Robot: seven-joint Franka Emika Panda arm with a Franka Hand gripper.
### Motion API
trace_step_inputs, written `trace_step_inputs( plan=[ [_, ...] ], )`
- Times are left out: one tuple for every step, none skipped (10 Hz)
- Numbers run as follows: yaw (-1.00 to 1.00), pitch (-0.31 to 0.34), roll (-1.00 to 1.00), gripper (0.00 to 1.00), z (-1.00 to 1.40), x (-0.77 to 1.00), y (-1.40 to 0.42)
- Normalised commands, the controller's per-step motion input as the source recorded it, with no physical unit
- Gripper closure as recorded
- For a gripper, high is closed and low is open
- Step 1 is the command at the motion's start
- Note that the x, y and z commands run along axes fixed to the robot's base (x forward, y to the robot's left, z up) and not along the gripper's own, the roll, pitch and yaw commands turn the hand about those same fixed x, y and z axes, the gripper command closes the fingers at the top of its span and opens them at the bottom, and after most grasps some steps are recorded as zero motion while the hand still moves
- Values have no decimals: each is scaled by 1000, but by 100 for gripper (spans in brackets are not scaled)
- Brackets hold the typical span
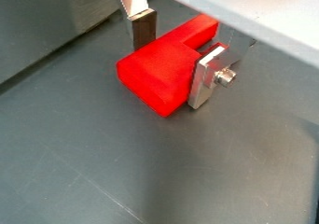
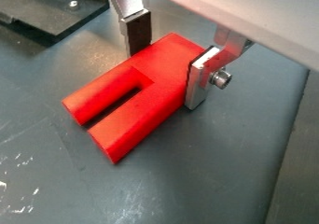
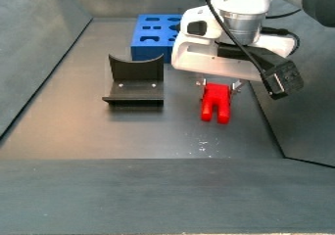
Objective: Pick up the square-circle object. Move up. Place the square-circle object on the fixture. Regrasp the square-circle object. Move to above the board. Insert the square-circle object.
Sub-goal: Pick up the square-circle object, then move up.
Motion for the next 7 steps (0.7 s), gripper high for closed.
trace_step_inputs(
  plan=[
    [0, 0, 0, 100, 0, 0, 0],
    [0, 0, 0, 100, 0, 0, 0],
    [0, 0, 0, 100, 833, 0, 0],
    [23, -14, -8, 100, 842, 55, -48],
    [28, 28, -15, 100, 722, 29, -41],
    [28, 56, -20, 100, 601, 23, -25],
    [27, 65, -22, 100, 465, 14, -19]
  ],
)
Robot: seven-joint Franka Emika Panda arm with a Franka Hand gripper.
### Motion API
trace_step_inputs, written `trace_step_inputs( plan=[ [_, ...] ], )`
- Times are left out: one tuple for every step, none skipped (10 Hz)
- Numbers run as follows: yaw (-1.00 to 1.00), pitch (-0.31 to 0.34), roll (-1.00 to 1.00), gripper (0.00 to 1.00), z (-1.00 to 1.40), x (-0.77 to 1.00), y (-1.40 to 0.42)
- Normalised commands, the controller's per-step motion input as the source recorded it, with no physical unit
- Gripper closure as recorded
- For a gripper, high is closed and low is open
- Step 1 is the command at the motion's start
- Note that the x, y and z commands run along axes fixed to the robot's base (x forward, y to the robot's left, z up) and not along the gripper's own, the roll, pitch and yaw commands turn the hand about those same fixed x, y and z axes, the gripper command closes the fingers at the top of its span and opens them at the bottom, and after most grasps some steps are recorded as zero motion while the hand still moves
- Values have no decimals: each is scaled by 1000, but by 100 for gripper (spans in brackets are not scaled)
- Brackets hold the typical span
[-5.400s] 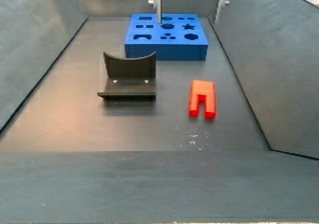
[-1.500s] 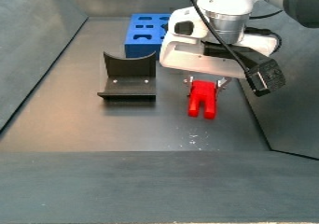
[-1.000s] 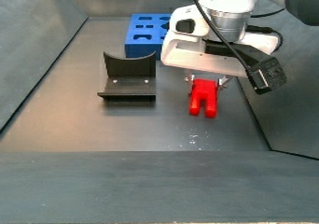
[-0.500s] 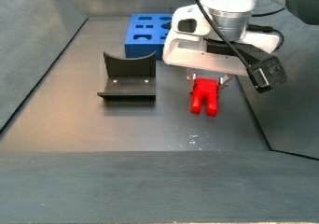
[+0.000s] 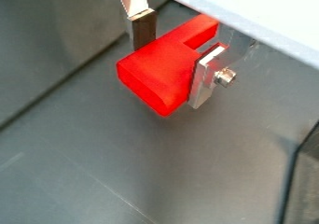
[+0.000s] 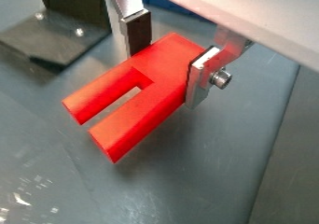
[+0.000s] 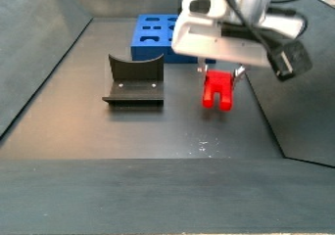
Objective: Pick up the square-circle object. Move up. Place the square-circle object on the fixture. Regrasp the square-circle object. Move to above the board. Insert the square-circle object.
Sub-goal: Move up, then place the square-circle object on the fixture.
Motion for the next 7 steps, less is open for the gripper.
trace_step_inputs(
  plan=[
    [25, 54, -24, 100, 270, -1, -17],
    [0, 0, 0, 100, 1000, 0, 0],
    [-4, -16, 2, 100, 1000, 8, 5],
    [-4, 20, -7, 100, 1000, -11, 0],
    [-5, 30, -12, 100, 1000, -15, -1],
    [-5, 34, -15, 100, 1000, -16, -3],
    [-5, 34, -20, 100, 1000, -20, -6]
  ],
)
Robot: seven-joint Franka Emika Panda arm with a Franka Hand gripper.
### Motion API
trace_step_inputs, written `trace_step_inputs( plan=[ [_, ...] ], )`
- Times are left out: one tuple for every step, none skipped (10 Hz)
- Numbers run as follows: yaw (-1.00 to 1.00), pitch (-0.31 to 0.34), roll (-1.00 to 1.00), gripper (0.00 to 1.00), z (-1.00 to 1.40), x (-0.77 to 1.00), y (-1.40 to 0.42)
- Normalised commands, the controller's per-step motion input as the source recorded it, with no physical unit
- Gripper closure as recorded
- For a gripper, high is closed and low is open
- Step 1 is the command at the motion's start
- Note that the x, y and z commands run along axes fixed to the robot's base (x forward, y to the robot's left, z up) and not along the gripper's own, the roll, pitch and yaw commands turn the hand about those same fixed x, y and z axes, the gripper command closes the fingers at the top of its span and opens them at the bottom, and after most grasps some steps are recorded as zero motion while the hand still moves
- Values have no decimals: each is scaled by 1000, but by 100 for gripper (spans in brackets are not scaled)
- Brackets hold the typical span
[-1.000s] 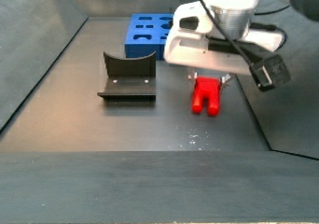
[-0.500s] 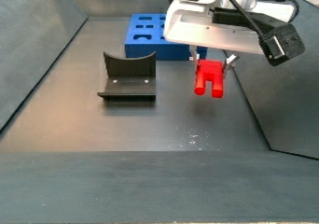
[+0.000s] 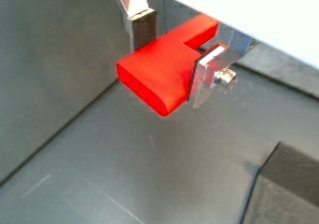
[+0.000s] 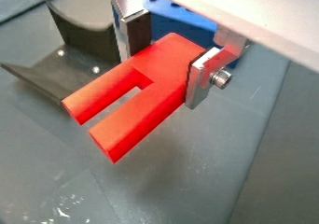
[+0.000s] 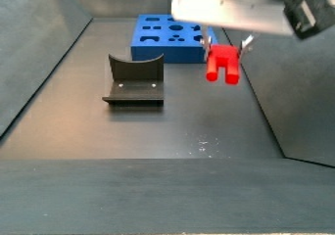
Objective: Pick up the square-circle object. Move up. Place the square-circle object on the fixture. Regrasp the square-circle object. Move to above the board. Insert the square-circle object.
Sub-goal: Place the square-circle object on the fixture.
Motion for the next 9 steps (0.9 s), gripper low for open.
trace_step_inputs(
  plan=[
    [-4, 35, -23, 100, 1000, -24, -8],
    [-4, 33, -26, 100, 1000, -23, -9],
    [-3, 35, -30, 100, 889, -20, -9],
    [-2, 41, -36, 100, 670, -10, -7],
    [-2, 50, -42, 100, 504, -2, -6],
    [-2, 57, -45, 100, 392, 3, -6],
    [691, 24, -139, 100, 90, 1000, -304],
    [640, 53, -129, 100, 43, 1000, -299],
    [473, 61, -110, 100, 41, 1000, -267]
  ],
)
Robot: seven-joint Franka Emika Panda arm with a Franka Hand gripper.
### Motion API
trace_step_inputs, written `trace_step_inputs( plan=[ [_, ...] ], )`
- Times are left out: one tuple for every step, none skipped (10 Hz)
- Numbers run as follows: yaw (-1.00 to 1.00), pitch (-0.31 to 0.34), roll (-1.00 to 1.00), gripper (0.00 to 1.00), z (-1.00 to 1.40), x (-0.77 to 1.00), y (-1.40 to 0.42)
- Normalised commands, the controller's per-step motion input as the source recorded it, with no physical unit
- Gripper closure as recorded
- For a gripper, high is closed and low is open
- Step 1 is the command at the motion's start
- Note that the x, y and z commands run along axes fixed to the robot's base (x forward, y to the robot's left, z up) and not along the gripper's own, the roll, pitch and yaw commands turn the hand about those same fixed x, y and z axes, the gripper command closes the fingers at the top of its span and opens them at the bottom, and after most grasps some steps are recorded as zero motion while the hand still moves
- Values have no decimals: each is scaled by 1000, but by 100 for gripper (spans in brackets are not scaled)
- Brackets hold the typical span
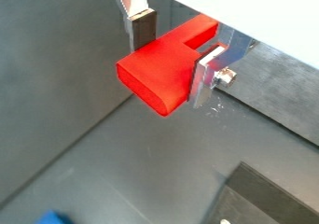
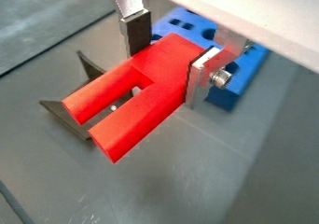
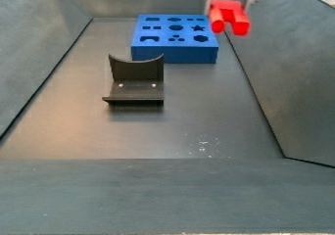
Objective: Pick up the square-circle object. Move up. Place the square-circle object on the fixture. Regrasp the square-circle object. Move to above the board. Insert the square-circle object.
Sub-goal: Place the square-circle object on the fixture.
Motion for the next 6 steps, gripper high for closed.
trace_step_inputs(
  plan=[
    [312, 67, -111, 100, 43, 1000, -241],
    [200, 85, -112, 100, 37, 1000, -230],
    [110, 101, -109, 100, 36, 1000, -206],
    [67, 117, -106, 100, 33, 1000, -189],
    [43, 127, -100, 100, 33, 1000, -171],
    [32, 135, -94, 100, 31, 1000, -157]
  ],
)
